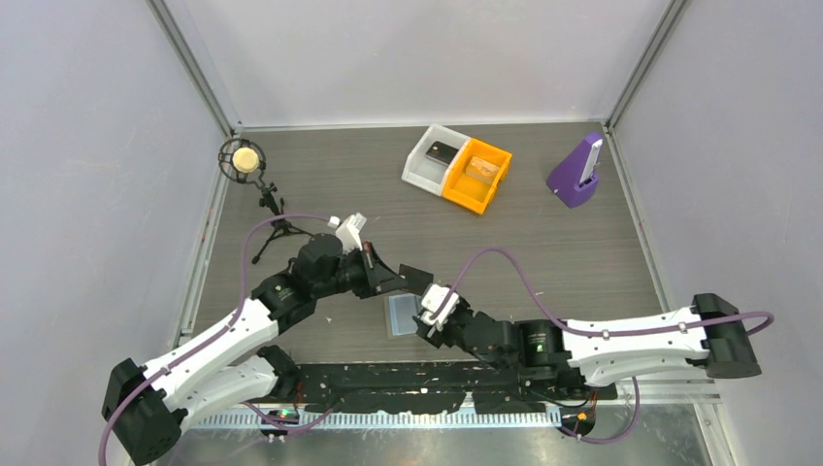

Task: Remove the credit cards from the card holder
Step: Place the credit card in the storage box.

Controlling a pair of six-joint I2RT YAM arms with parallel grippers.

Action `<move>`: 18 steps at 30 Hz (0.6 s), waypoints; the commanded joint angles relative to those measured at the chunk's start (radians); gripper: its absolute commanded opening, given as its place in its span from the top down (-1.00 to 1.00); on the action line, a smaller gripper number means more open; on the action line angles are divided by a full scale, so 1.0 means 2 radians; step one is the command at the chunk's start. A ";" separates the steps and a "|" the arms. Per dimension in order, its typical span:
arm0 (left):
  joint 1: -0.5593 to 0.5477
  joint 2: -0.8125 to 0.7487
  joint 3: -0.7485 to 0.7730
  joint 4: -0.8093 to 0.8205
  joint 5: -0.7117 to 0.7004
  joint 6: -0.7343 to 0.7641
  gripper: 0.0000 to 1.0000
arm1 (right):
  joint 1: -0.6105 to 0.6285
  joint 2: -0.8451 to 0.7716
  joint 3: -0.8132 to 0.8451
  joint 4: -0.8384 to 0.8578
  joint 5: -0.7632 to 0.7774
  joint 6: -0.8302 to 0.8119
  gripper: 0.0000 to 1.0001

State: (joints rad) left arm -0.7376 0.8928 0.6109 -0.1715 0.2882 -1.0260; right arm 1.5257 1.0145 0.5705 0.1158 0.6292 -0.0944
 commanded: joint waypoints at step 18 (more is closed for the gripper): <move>0.001 -0.149 -0.087 0.099 -0.005 0.170 1.00 | -0.242 -0.185 -0.005 -0.105 -0.285 0.272 -0.13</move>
State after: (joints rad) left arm -0.7376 0.6098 0.4362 -0.0483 0.2703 -0.7368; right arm 1.0843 0.6479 0.5720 -0.1143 0.1829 0.3565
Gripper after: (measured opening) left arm 0.012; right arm 0.576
